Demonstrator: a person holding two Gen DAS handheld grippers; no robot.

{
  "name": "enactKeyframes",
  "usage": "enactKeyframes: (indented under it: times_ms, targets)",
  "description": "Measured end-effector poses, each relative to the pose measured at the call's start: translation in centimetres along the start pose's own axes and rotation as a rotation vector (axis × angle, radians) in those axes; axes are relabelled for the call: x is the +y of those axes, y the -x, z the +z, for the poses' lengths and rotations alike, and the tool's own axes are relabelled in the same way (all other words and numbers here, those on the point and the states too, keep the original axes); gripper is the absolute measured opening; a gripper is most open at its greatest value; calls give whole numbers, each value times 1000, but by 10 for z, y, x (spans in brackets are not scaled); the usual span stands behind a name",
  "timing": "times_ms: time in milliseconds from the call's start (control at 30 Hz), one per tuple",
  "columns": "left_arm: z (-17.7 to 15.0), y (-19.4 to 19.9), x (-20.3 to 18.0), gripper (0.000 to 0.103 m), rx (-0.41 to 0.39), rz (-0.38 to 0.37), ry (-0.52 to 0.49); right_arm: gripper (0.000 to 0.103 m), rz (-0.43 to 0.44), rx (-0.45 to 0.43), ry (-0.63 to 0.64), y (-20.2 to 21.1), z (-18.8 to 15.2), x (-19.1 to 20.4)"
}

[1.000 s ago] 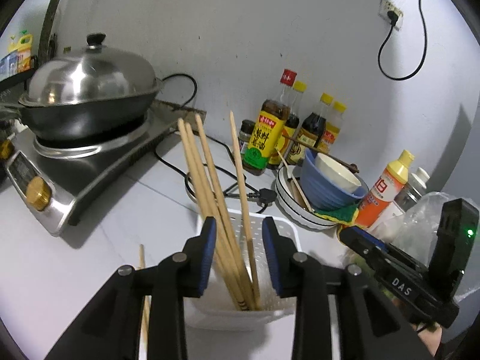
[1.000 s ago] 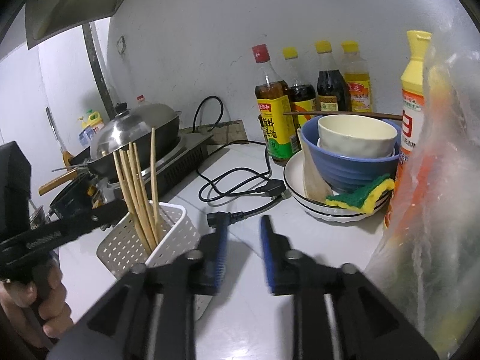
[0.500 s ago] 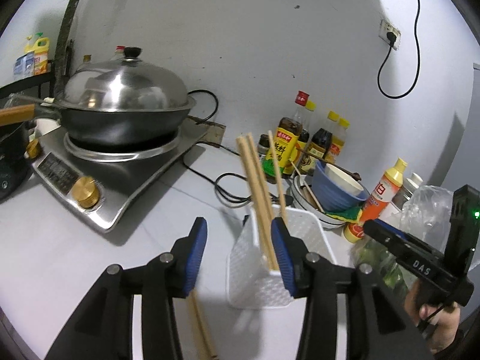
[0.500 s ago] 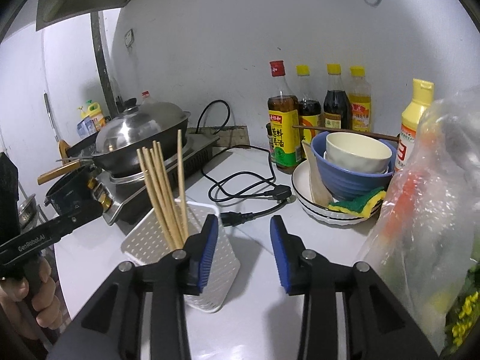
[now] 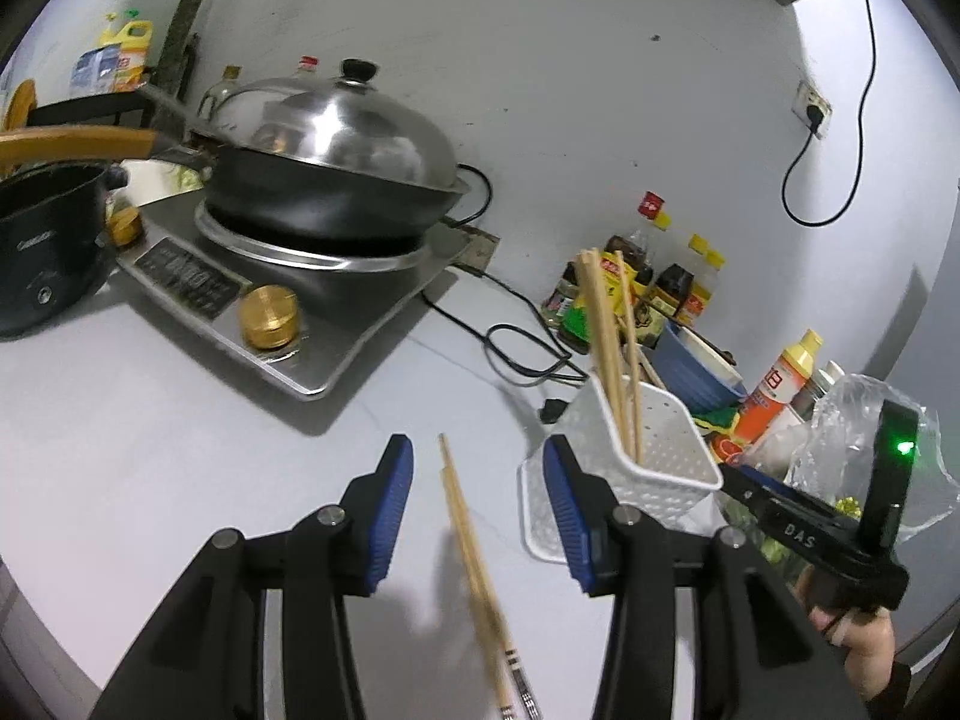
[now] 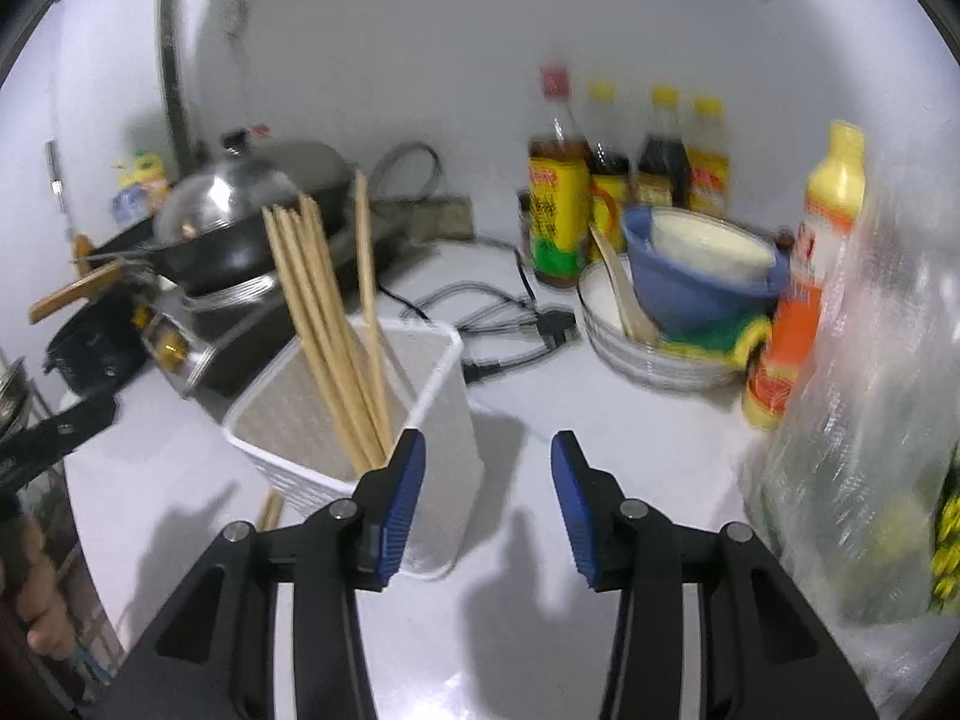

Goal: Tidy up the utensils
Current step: 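Withdraw both grippers from the holder back toward the loose chopsticks, then lower the right gripper onto a loose chopstick and close on it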

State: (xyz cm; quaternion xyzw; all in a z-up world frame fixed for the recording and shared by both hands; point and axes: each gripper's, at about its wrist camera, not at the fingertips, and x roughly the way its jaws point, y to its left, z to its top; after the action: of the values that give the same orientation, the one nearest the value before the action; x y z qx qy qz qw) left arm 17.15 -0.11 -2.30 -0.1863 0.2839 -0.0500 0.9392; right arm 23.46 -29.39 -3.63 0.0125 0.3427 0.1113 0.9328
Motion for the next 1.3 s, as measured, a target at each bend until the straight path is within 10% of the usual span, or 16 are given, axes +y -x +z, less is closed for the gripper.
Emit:
enactKeyframes:
  times_ms: [400, 1300]
  targets:
    - [-17, 18, 52, 47, 13, 29, 15, 41, -85, 42, -7, 9, -31, 24]
    - [-40, 13, 129, 48, 56, 137, 41, 39, 66, 236, 236, -62, -74, 146]
